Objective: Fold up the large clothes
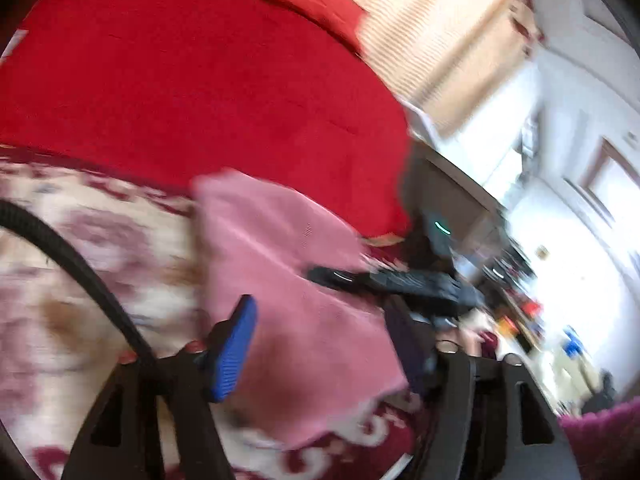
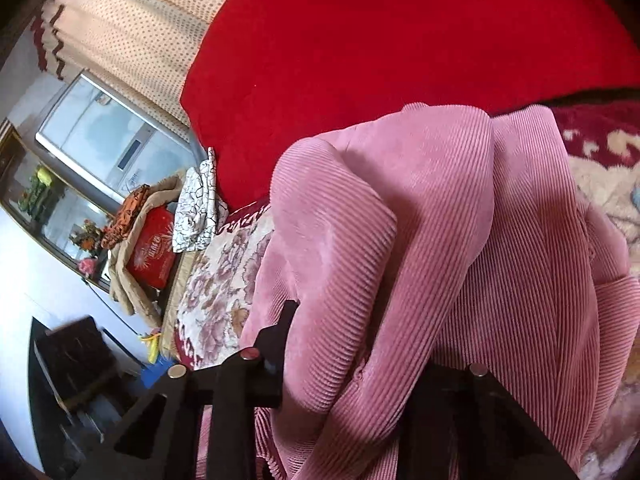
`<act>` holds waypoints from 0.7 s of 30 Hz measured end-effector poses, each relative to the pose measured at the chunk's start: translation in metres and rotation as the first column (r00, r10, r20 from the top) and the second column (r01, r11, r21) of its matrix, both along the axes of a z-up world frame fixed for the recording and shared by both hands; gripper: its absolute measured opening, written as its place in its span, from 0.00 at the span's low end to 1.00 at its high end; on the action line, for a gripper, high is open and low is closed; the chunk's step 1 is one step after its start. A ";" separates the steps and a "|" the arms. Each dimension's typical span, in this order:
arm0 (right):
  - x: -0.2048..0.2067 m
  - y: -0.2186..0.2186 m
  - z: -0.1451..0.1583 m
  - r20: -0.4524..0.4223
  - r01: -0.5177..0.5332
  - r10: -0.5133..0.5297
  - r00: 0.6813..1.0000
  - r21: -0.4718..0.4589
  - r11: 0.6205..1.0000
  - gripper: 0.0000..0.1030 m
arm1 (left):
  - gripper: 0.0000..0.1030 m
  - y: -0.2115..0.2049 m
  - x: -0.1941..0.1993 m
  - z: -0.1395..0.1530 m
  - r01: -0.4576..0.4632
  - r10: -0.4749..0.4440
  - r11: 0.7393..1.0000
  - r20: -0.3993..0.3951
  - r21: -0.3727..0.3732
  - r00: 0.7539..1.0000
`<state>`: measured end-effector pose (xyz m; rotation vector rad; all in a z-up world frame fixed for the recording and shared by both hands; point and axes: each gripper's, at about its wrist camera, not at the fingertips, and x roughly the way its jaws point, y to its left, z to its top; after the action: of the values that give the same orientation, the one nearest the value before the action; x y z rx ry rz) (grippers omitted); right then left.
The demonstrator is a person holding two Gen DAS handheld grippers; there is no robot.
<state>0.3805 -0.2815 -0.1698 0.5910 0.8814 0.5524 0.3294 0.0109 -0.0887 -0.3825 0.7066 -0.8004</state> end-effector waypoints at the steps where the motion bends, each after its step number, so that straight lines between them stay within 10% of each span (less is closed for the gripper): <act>1: 0.000 0.000 -0.001 0.004 0.003 -0.003 1.000 -0.004 1.000 0.30 | 0.67 0.006 0.006 -0.006 -0.040 0.041 0.999 -0.032 0.020 0.999; 7: -0.007 0.007 0.006 0.058 0.026 -0.024 0.998 -0.038 0.999 0.27 | 0.57 -0.022 0.034 -0.070 0.036 -0.039 0.999 -0.364 -0.013 0.931; 17: -0.057 -0.003 0.076 0.381 0.158 -0.111 0.918 -0.093 0.983 0.16 | 0.69 -0.111 -0.007 -0.024 0.130 -0.119 0.986 -0.103 0.108 0.988; 21: -0.057 -0.027 0.075 0.377 0.246 -0.175 0.909 -0.148 0.958 0.16 | 0.73 -0.143 -0.009 -0.019 0.098 -0.097 0.976 -0.018 0.192 0.995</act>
<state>0.3238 -0.3089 -0.0950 0.3847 0.5046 0.3569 0.3208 -0.1320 -0.1079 -0.1768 0.8086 -0.8149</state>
